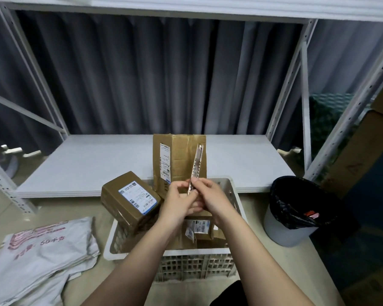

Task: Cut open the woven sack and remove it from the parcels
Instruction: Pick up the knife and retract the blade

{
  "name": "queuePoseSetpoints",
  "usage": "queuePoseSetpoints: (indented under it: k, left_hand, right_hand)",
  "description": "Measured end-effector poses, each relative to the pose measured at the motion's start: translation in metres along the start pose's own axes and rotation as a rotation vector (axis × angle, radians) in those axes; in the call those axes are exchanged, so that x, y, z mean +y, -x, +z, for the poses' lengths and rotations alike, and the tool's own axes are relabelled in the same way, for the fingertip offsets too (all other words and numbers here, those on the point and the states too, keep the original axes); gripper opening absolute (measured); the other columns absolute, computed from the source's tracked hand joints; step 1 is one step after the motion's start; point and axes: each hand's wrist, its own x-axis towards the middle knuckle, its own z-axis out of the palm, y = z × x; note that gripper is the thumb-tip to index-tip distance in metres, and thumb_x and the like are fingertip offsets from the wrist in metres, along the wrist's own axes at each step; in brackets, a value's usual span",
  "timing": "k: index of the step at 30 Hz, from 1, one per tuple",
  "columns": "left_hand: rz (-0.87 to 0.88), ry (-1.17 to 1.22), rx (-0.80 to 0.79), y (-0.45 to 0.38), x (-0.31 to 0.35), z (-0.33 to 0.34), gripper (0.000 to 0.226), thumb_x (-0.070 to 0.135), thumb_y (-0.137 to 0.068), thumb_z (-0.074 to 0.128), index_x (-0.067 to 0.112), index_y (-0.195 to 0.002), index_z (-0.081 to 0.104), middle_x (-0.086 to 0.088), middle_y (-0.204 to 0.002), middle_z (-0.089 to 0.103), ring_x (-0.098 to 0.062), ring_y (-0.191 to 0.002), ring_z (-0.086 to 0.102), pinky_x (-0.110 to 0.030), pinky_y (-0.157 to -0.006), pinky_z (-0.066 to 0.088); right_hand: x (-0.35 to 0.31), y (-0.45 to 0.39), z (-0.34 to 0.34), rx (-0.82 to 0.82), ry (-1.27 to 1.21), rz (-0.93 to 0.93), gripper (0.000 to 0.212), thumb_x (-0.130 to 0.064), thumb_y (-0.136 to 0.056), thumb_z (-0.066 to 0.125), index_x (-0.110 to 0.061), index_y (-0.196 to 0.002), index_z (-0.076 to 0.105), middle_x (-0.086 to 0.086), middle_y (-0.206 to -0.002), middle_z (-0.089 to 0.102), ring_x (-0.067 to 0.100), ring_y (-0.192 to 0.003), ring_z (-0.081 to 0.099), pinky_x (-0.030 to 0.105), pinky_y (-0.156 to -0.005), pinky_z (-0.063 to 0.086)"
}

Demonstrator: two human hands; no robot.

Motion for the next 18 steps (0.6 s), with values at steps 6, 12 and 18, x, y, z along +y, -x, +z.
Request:
queuePoseSetpoints:
  k: [6, 12, 18]
  left_hand:
    - [-0.024, -0.465, -0.205, -0.044, -0.017, 0.053, 0.021, 0.011, -0.092, 0.059, 0.016, -0.089, 0.039, -0.008, -0.061, 0.061, -0.005, -0.036, 0.057, -0.018, -0.039, 0.048]
    - [-0.004, -0.679, -0.473, -0.102, -0.045, 0.105, 0.025, 0.005, -0.095, 0.05, 0.003, -0.119, 0.057, -0.003, -0.075, 0.06, -0.01, -0.062, 0.055, -0.017, -0.055, 0.043]
    - [0.153, -1.122, -0.56, -0.17, -0.087, 0.136, 0.041, 0.023, -0.092, 0.048, 0.016, -0.132, 0.051, -0.012, -0.122, 0.05, -0.023, -0.114, 0.049, -0.031, -0.098, 0.041]
  right_hand:
    - [0.012, -0.023, -0.07, 0.245, 0.053, 0.047, 0.023, -0.02, -0.097, 0.052, -0.004, -0.085, 0.064, 0.005, -0.057, 0.058, 0.006, -0.04, 0.051, 0.017, -0.042, 0.04]
    - [0.03, -0.077, -0.152, 0.268, -0.031, 0.287, 0.027, -0.02, -0.1, 0.043, -0.014, -0.081, 0.061, -0.002, -0.057, 0.06, 0.006, -0.043, 0.051, 0.015, -0.041, 0.041]
    - [0.063, -0.158, -0.207, 0.288, -0.086, 0.328, 0.021, -0.016, -0.1, 0.042, -0.012, -0.086, 0.058, -0.002, -0.061, 0.066, 0.009, -0.052, 0.065, 0.016, -0.045, 0.041]
